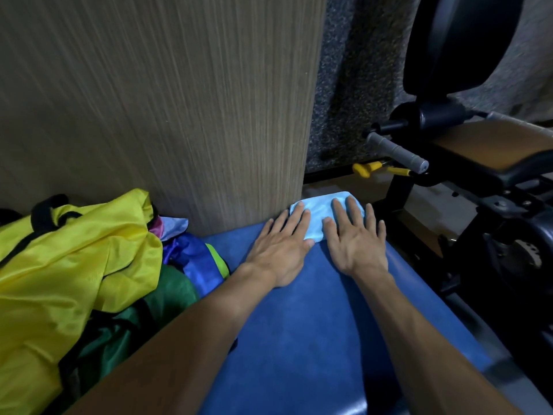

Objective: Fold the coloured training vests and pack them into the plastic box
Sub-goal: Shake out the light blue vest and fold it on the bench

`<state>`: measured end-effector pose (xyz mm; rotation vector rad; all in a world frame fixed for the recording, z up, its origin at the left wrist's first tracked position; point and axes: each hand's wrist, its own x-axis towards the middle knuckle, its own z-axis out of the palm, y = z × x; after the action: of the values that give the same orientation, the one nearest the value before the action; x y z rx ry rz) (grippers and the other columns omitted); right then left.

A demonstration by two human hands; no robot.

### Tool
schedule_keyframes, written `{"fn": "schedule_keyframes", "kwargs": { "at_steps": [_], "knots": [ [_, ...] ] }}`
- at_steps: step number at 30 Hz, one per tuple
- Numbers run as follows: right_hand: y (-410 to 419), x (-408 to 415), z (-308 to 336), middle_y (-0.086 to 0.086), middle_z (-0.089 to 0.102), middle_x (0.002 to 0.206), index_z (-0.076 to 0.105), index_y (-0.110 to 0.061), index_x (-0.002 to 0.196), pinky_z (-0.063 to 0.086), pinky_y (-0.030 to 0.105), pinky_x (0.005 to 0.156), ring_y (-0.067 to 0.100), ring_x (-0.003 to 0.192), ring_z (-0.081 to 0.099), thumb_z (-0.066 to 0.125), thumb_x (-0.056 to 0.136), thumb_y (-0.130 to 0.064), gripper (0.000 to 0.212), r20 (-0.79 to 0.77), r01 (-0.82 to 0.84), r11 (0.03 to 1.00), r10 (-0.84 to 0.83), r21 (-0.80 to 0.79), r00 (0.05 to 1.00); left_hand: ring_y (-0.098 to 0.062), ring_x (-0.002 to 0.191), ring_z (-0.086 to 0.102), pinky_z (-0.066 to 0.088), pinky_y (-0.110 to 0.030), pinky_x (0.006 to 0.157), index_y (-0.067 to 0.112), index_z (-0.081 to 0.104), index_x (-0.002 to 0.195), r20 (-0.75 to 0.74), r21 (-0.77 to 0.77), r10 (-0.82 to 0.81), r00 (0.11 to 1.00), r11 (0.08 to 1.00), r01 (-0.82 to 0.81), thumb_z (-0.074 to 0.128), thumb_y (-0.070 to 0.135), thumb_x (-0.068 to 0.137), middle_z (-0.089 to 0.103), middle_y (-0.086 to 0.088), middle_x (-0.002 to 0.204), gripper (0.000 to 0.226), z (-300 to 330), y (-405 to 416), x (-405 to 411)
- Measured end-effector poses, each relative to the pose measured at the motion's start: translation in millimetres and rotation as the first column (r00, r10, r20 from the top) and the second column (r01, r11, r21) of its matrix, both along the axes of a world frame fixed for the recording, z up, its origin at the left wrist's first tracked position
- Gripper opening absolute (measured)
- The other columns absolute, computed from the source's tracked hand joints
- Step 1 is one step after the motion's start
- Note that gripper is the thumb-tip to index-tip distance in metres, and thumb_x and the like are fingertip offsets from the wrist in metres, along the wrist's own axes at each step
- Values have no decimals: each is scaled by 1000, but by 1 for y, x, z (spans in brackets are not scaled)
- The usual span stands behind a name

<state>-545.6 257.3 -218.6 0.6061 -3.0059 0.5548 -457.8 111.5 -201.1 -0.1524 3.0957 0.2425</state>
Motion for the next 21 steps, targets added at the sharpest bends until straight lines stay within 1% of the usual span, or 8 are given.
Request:
{"fn": "schedule_keyframes", "kwargs": {
  "at_steps": [5, 8, 11, 14, 16, 17, 19, 21],
  "knots": [
    [0, 1, 1, -9, -5, 170, 5, -36, 162, -5, 56, 124, 29, 156, -13, 12, 102, -62, 65, -12, -10, 1000, 10, 8, 1000, -14, 155, -14, -4, -40, 127, 18, -14, 160, 13, 19, 18, 1000, 1000, -18, 20, 48, 109, -25, 4, 166, 69, 3, 3, 17],
    [3, 11, 4, -7, 1, 170, 13, -35, 161, -11, 56, 122, 28, 155, -14, 13, 102, -62, 64, -102, -45, 999, 43, -27, 994, -14, 155, -15, -4, -40, 127, 16, -12, 161, 3, -12, 18, 1000, 1000, -18, 18, 49, 108, -22, 2, 167, 69, 13, 2, 47],
    [4, 34, 10, -6, 9, 170, 21, -35, 160, -8, 55, 123, 24, 157, -8, 7, 99, -65, 69, -153, -145, 989, 141, -14, 978, -14, 156, -10, 0, -40, 127, 14, -5, 161, -91, -99, -40, 995, 995, 31, -2, 53, 99, -13, 0, 169, 74, 30, -5, 92],
    [4, 72, 10, -8, 4, 170, 13, -36, 162, -9, 48, 124, 18, 156, -10, -2, 92, -68, 78, -128, -262, 964, 265, 42, 956, -14, 157, -2, 0, -37, 127, 16, 4, 162, -153, -126, -32, 988, 992, 12, -8, 54, 90, -2, 1, 170, 82, 53, -21, 146],
    [3, 100, 11, -9, -1, 170, 9, -36, 162, -9, 46, 125, 18, 156, -11, -5, 90, -69, 80, -125, -310, 949, 315, 59, 941, -18, 156, 14, 10, -37, 127, 16, 21, 161, -229, -131, 9, 973, 991, -40, 3, 53, 95, 16, 0, 169, 78, 70, -37, 183],
    [1, 114, 11, -10, -3, 169, 8, -37, 161, -8, 46, 125, 18, 156, -9, -6, 89, -69, 81, -123, -329, 942, 334, 65, 934, -21, 151, 28, 22, -39, 125, 15, 33, 157, -290, -139, 23, 957, 988, -66, 13, 51, 97, 30, -2, 165, 72, 77, -46, 201],
    [-5, 140, 16, -11, -3, 169, 7, -40, 161, -7, 45, 125, 16, 157, -7, -5, 86, -70, 81, -101, -359, 932, 362, 47, 927, -26, 132, 52, 45, -44, 109, 18, 50, 146, -407, -150, 58, 912, 980, -129, 36, 43, 97, 54, -1, 146, 57, 89, -63, 237],
    [-14, 165, 29, -11, 5, 170, 12, -40, 160, -3, 43, 125, 15, 157, -2, -1, 86, -73, 83, -76, -387, 921, 383, -53, 921, -25, 114, 57, 51, -43, 91, 23, 56, 137, -458, -148, 139, 878, 962, -230, 53, 39, 96, 59, 4, 128, 44, 95, -77, 273]
  ]
}}
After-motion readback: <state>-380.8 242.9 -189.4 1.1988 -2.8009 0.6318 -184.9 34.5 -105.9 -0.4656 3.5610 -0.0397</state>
